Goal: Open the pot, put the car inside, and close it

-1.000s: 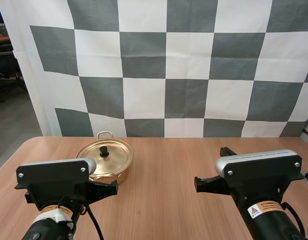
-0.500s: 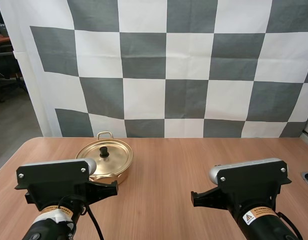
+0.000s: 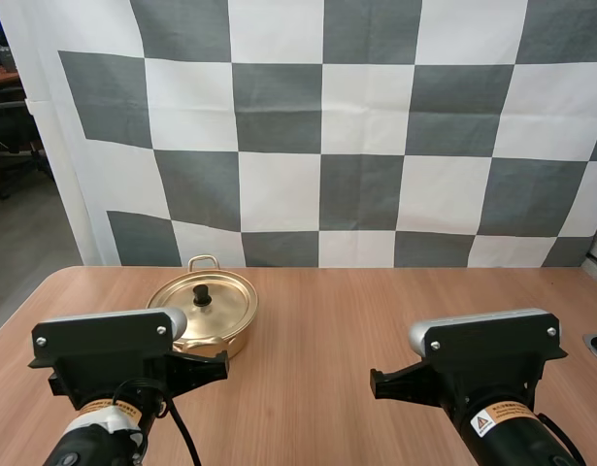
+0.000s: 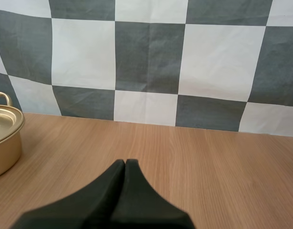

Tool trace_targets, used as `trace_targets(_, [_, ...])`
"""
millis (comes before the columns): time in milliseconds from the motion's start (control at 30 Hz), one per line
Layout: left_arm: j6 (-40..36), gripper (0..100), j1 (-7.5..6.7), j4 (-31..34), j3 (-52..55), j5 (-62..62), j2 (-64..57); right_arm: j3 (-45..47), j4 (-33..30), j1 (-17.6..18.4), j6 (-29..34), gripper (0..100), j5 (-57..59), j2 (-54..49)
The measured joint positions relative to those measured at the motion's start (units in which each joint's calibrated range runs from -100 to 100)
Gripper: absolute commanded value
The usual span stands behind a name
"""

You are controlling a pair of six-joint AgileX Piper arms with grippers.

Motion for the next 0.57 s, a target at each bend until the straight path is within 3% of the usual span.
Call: trace_targets(567, [0.0, 0, 0.0, 0.0, 0.0, 0.0, 0.0, 0.0, 0.0, 0.0, 0.0, 0, -0.5, 0.0])
